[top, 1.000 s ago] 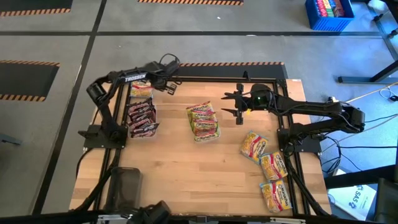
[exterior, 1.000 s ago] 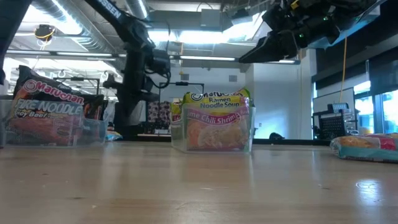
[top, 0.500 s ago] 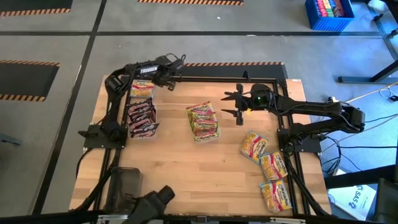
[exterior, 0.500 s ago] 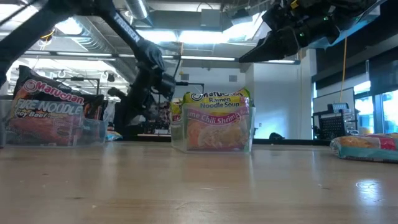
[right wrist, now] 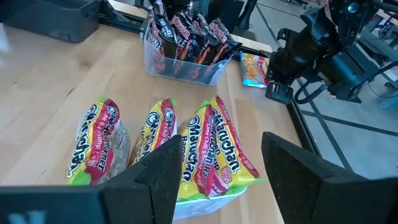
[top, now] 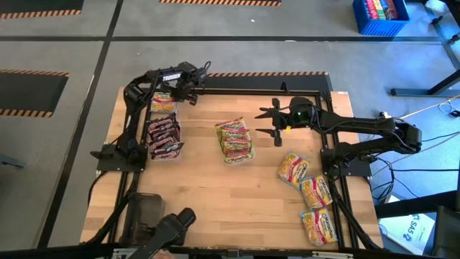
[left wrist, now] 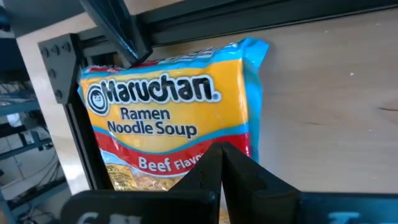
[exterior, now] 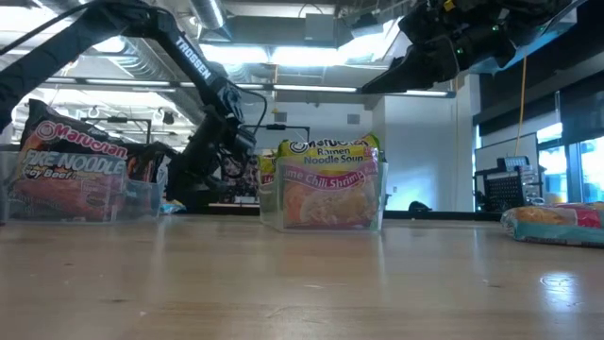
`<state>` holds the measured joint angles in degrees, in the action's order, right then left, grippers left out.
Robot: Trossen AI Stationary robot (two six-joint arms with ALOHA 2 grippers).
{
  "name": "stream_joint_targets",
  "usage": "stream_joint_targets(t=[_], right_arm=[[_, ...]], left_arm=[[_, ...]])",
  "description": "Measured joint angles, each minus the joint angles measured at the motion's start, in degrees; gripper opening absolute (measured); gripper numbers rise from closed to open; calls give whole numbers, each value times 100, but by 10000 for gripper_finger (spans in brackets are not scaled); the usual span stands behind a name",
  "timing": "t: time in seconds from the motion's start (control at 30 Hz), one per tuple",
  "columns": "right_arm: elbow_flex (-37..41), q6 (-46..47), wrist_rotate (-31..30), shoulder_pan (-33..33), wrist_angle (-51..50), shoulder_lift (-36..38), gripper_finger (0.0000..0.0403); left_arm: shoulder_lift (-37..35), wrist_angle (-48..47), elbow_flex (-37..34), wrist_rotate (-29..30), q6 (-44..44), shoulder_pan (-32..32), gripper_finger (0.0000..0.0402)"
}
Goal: Sort Maruchan noodles
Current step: Put the blue noodle pack into the black bin
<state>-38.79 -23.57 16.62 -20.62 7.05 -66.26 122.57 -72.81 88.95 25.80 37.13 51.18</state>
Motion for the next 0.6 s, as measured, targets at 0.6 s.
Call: stream_joint_targets(t=[0.6], right_arm=[[0, 71, -1, 0, 5, 0, 202]], left_arm=[[22, 222, 0, -1170, -789, -196, 1]])
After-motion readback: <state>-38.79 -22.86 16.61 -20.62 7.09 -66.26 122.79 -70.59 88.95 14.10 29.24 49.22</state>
